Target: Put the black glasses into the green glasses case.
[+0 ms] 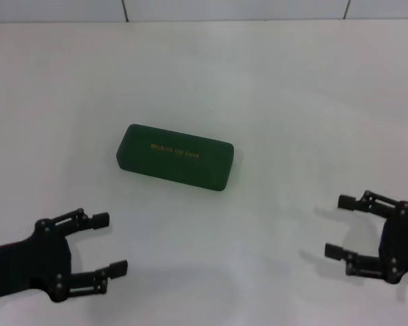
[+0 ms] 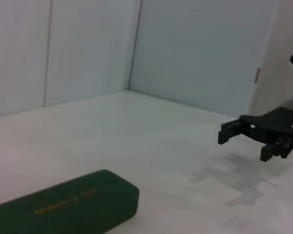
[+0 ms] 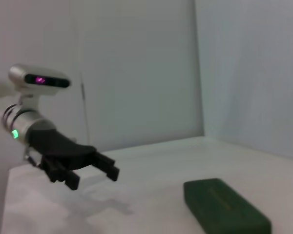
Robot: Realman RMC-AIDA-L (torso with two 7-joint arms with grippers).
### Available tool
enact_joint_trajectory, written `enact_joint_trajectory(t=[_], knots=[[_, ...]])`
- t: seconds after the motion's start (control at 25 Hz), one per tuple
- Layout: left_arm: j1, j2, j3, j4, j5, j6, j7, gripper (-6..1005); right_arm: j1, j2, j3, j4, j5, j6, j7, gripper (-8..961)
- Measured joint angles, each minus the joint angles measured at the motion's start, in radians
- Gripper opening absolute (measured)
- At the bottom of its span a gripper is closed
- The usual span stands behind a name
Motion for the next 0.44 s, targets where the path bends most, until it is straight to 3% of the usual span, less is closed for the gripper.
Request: enact_joint_trajectory(t=[0.24, 0.44], knots=[[-0.033, 0.019, 0.000, 0.001, 0.059, 0.034, -0.033, 862, 0.027, 0.001, -0.001, -0.003, -0.046, 0.002, 0.004, 811], [-0.038, 0.031, -0.001, 0.014, 0.065, 0.049, -0.046, 862, 0.056, -0.020, 0.000, -0.008, -0.048, 0.008, 0.006, 811]])
